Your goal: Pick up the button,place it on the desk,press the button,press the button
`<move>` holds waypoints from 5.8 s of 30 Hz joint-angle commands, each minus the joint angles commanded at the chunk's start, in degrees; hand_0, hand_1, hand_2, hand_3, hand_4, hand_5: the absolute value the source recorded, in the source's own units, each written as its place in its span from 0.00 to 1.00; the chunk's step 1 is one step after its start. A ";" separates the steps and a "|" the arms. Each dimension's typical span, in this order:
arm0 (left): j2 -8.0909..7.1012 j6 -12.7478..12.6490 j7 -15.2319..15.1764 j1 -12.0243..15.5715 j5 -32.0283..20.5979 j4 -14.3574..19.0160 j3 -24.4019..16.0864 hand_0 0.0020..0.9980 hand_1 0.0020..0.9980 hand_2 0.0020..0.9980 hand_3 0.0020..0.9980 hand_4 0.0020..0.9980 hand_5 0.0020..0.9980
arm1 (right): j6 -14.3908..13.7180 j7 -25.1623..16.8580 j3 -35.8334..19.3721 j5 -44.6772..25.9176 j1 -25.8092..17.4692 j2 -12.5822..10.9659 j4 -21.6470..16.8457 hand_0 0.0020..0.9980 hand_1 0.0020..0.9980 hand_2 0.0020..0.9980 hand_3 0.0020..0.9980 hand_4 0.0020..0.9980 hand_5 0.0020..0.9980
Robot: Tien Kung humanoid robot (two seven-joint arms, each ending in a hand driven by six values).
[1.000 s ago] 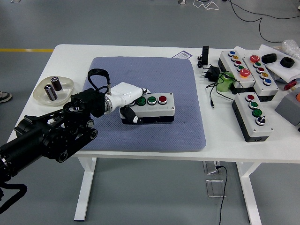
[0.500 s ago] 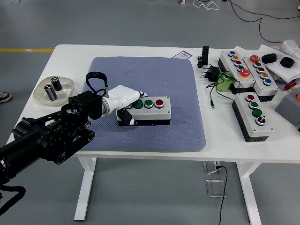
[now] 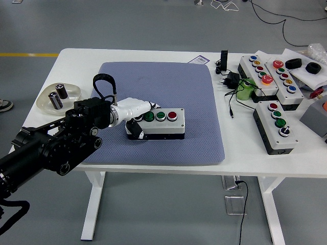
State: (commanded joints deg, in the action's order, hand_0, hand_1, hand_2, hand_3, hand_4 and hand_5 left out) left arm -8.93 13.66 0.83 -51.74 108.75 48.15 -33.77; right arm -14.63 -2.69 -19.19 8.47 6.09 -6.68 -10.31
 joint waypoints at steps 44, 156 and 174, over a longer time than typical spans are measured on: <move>-2.27 8.45 17.18 4.28 4.17 27.72 -16.87 0.13 0.22 0.25 0.85 0.66 0.01 | -0.07 0.29 -2.22 2.59 0.54 0.02 0.00 0.70 0.64 0.69 0.66 0.39 0.36; -1.10 21.11 22.26 5.77 2.17 24.71 -12.57 0.02 0.05 0.09 0.85 0.57 0.00 | -0.38 1.00 -4.11 4.62 0.54 0.18 0.00 0.69 0.63 0.68 0.66 0.38 0.36; -1.60 15.08 19.13 8.00 -5.68 29.87 -30.31 0.14 0.17 0.21 0.90 0.65 0.15 | -0.27 1.03 -3.96 4.68 0.73 0.13 0.00 0.69 0.63 0.68 0.66 0.38 0.37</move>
State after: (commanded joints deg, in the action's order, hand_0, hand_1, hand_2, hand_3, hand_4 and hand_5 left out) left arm -10.53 28.74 19.97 -43.74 103.07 78.02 -64.09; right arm -14.90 -1.66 -23.15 13.15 6.81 -6.55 -10.31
